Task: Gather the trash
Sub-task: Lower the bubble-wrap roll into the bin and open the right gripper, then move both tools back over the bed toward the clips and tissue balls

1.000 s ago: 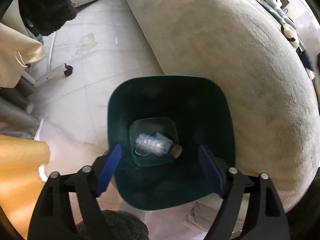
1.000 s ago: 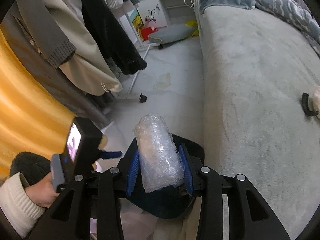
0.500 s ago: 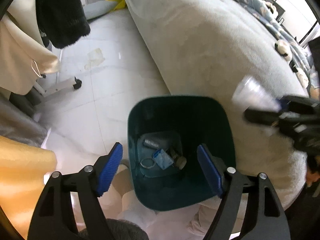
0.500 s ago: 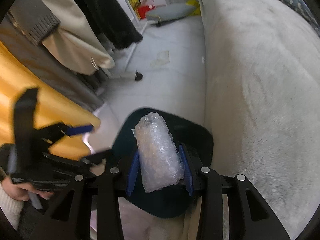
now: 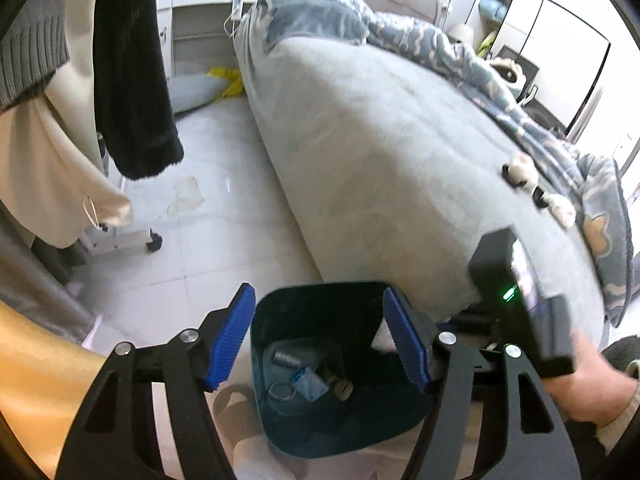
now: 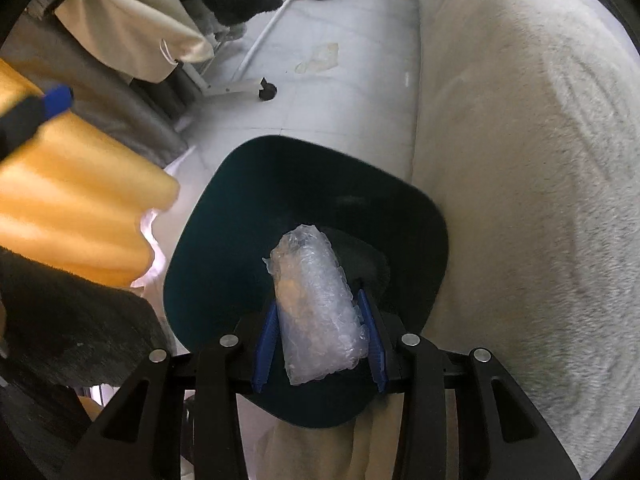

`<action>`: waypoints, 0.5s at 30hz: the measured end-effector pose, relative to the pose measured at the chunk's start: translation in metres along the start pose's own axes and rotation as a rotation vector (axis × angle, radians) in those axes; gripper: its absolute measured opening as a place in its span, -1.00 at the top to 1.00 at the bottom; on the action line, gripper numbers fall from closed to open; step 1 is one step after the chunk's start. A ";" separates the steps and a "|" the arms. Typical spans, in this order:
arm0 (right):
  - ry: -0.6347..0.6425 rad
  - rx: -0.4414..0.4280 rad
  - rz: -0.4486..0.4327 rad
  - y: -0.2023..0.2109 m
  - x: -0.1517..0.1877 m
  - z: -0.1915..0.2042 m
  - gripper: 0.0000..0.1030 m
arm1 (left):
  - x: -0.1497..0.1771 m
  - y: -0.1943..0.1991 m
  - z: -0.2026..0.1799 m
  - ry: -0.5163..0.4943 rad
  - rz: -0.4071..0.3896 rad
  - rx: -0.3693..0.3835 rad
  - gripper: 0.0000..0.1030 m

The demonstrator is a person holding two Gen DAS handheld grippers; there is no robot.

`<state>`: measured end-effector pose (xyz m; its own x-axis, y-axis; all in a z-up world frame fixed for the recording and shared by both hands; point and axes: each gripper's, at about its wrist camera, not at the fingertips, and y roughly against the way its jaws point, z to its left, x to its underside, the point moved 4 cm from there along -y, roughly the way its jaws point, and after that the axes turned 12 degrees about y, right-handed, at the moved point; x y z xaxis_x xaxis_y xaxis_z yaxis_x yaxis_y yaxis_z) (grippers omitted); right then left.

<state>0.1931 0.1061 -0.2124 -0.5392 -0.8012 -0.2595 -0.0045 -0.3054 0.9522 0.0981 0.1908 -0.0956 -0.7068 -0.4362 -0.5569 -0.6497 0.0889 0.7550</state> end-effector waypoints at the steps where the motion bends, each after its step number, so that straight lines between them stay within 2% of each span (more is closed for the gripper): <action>1: 0.005 0.002 0.007 -0.002 0.000 0.001 0.21 | -0.002 0.003 -0.003 -0.003 -0.015 0.008 -0.29; 4: 0.015 0.006 0.015 -0.006 0.001 0.004 0.20 | -0.009 0.015 -0.012 -0.014 -0.058 0.041 -0.27; 9: 0.042 0.017 0.020 -0.005 0.000 0.011 -0.01 | -0.018 0.025 -0.020 -0.014 -0.092 0.067 -0.27; 15: 0.070 0.034 -0.042 0.016 -0.003 0.018 -0.14 | -0.028 0.032 -0.028 -0.036 -0.120 0.050 -0.27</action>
<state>0.1794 0.1123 -0.1935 -0.4775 -0.8226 -0.3087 -0.0547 -0.3228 0.9449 0.1051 0.1810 -0.0463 -0.6322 -0.4144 -0.6546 -0.7426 0.0831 0.6646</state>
